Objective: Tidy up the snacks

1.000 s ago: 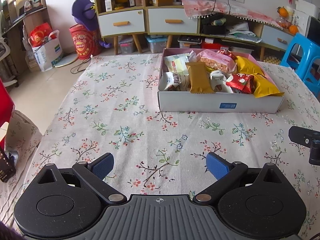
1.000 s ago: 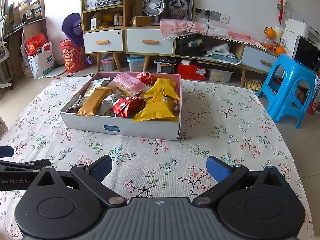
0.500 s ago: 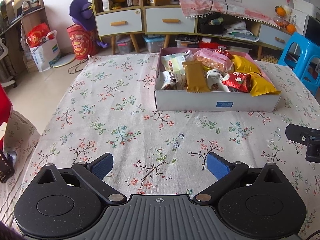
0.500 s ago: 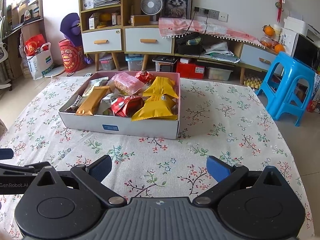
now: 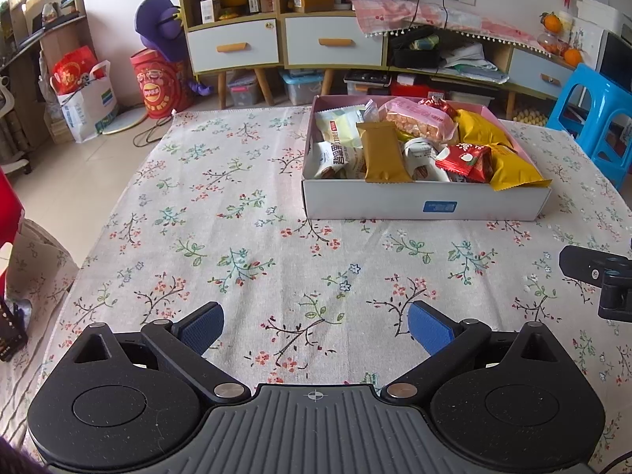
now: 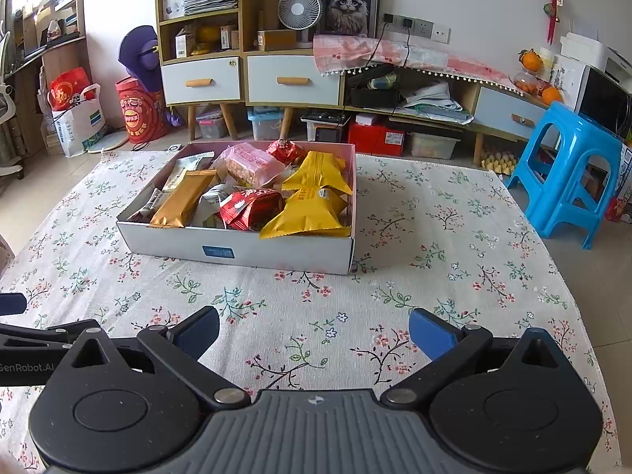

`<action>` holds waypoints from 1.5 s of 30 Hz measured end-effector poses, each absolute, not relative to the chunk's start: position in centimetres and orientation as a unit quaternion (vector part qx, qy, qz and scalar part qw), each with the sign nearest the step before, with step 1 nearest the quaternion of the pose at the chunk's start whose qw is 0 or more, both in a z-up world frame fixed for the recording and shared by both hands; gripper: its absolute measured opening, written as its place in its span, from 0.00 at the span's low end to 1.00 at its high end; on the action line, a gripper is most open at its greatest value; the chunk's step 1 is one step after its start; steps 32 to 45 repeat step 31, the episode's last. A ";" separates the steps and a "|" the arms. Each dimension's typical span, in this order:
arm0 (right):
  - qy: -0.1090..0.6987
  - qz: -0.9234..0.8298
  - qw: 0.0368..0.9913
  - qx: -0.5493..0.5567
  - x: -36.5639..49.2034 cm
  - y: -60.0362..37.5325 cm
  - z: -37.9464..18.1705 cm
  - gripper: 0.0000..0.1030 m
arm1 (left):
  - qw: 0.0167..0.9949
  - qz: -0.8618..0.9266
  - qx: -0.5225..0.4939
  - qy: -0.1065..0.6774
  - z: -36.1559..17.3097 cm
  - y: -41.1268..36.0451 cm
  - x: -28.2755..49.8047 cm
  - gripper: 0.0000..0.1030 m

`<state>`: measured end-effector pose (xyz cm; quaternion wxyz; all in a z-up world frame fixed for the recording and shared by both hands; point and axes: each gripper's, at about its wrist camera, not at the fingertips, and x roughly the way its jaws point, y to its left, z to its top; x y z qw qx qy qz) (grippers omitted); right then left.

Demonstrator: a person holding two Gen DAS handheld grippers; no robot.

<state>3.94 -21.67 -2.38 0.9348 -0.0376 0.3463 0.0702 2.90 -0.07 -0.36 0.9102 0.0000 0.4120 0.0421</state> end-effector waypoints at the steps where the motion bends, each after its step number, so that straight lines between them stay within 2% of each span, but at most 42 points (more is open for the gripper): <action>1: 0.346 0.070 0.935 -0.038 3.9 -21.7 -2.4 0.91 | 0.910 0.042 0.000 0.412 -0.4 -0.1 2.9 0.98; 45: 0.350 0.072 0.933 -0.036 3.9 -21.7 -2.7 0.91 | 0.910 0.030 0.005 0.414 -0.6 -0.6 3.0 0.98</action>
